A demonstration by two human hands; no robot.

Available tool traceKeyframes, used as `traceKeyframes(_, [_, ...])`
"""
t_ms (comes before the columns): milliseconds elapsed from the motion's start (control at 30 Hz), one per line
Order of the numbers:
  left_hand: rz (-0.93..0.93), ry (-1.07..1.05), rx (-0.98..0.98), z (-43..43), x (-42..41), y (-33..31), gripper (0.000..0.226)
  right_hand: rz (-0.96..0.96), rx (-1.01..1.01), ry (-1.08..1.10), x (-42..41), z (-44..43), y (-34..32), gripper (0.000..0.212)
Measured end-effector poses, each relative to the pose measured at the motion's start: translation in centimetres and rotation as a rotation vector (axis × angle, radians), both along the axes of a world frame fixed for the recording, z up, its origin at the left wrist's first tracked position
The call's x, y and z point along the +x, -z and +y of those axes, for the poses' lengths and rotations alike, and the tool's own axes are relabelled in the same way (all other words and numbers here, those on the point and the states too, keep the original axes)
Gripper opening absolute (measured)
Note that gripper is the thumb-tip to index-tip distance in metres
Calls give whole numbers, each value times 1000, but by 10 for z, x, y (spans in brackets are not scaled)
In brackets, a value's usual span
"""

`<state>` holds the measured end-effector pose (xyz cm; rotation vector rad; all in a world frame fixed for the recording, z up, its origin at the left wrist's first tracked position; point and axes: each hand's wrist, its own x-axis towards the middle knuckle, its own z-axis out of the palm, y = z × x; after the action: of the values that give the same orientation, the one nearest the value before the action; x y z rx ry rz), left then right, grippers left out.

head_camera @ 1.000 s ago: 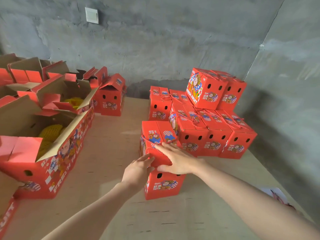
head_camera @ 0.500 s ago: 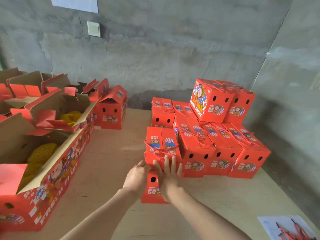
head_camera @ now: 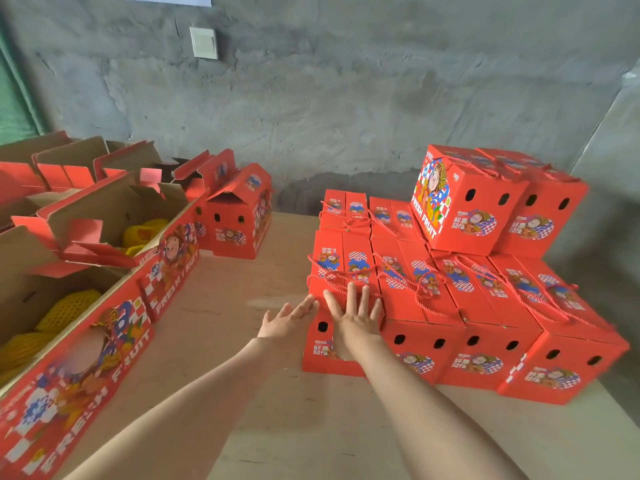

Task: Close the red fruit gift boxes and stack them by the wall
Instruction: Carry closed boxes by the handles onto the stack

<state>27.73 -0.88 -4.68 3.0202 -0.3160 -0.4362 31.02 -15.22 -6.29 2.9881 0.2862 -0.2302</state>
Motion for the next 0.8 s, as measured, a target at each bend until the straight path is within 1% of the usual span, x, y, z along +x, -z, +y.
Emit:
traceKeyframes(200, [11,-34,35,-2,24,1,101,-29,69,-31,22,4,1,99])
traceKeyframes(300, [-7,-51,65,-3,23,3,101,-174,179,-67,7,12,10,88])
traceKeyframes(367, [-26,-64,80,-9,22,-1,95,-194,199,-77,6,12,9,78])
traceKeyframes(433, [-50,-75,67,-14,19,-8,83,-115,201,-67,15,13,-3,70])
traceKeyframes(500, [-92,-114,-36,-14,6,-12,73,-15,216,-43,21,13,-16,66])
traceKeyframes(567, [-170,-148,-197,-7,-19,-18,65,60,266,-31,25,8,-23,69])
traceKeyframes(633, [-274,-166,-331,8,-52,-21,54,85,344,-31,22,2,-23,68])
traceKeyframes(667, [-325,-193,-382,19,-71,-22,49,16,376,-35,18,1,-21,66])
traceKeyframes(700, [-378,-230,-424,32,-88,-21,43,-108,434,-47,11,4,-17,64])
traceKeyframes(733, [-432,-267,-451,50,-107,-21,37,-242,535,-78,1,17,-14,60])
traceKeyframes(767, [-486,-285,-477,62,-122,-19,29,-329,644,-115,-12,31,-12,53])
traceKeyframes(800, [-532,-300,-502,76,-136,-18,21,-339,728,-173,-28,50,-13,47])
